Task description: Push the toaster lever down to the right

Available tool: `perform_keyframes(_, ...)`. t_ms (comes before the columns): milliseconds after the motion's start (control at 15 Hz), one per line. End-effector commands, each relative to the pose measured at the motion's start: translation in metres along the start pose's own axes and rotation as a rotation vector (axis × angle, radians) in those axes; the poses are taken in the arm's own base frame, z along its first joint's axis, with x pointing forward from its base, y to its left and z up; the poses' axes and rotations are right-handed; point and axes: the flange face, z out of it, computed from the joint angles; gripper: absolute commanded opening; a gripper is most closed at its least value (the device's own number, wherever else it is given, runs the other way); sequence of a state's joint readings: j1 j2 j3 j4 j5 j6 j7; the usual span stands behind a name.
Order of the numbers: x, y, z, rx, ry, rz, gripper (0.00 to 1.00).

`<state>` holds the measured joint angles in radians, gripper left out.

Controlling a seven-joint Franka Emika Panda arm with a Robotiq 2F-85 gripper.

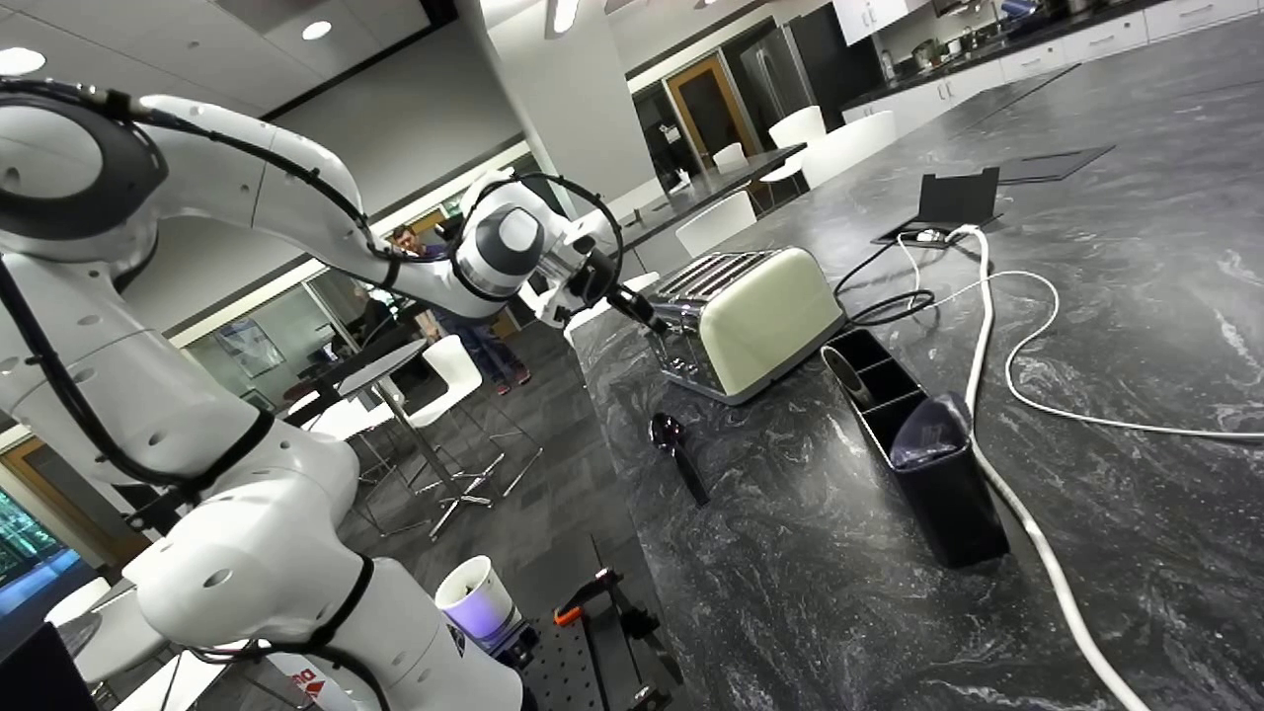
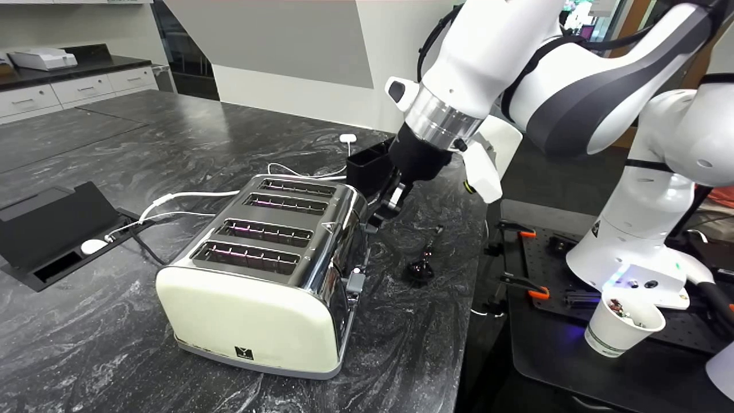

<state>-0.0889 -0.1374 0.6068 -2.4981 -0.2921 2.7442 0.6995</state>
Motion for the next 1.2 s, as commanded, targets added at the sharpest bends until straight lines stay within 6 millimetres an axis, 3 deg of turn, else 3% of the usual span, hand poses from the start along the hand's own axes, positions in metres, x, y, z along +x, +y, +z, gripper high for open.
perform_keyframes(0, 0.009, 0.005, 0.009, 0.005, -0.006, 0.023, 0.00)
perform_keyframes(533, 0.014, 0.009, 0.028, 0.002, -0.025, 0.014, 0.00)
perform_keyframes(1133, -0.009, -0.005, 0.073, -0.011, -0.060, -0.048, 0.00)
